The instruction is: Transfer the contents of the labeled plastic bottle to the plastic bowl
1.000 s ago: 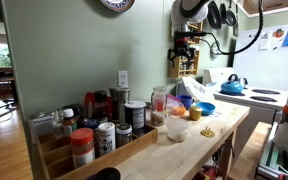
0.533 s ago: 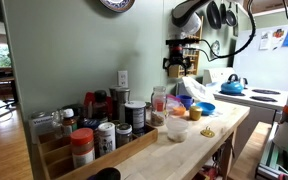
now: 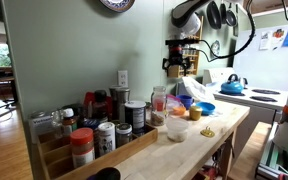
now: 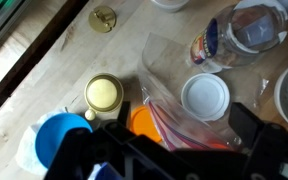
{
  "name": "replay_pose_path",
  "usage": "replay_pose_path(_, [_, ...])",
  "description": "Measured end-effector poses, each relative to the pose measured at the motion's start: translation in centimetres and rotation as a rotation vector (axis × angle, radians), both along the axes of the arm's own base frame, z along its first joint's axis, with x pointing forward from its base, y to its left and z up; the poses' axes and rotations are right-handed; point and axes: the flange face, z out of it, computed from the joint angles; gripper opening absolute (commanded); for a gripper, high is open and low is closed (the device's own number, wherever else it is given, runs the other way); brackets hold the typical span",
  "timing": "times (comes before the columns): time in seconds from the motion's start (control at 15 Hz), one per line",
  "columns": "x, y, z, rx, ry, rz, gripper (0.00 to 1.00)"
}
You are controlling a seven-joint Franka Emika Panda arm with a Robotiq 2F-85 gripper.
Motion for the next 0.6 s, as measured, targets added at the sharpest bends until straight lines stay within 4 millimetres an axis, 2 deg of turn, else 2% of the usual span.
replay_pose_path(0.13, [-0.1,1.2,-1.1,0.04,0.017,0.016,1.0])
replay_pose_path(0.4, [-0.1,4.3,-4.8,0.135,0.036,0.064,1.0])
replay_pose_path(0.6, [0.5,5.5,-6.7,0.195,-0.015,0.062,1.0])
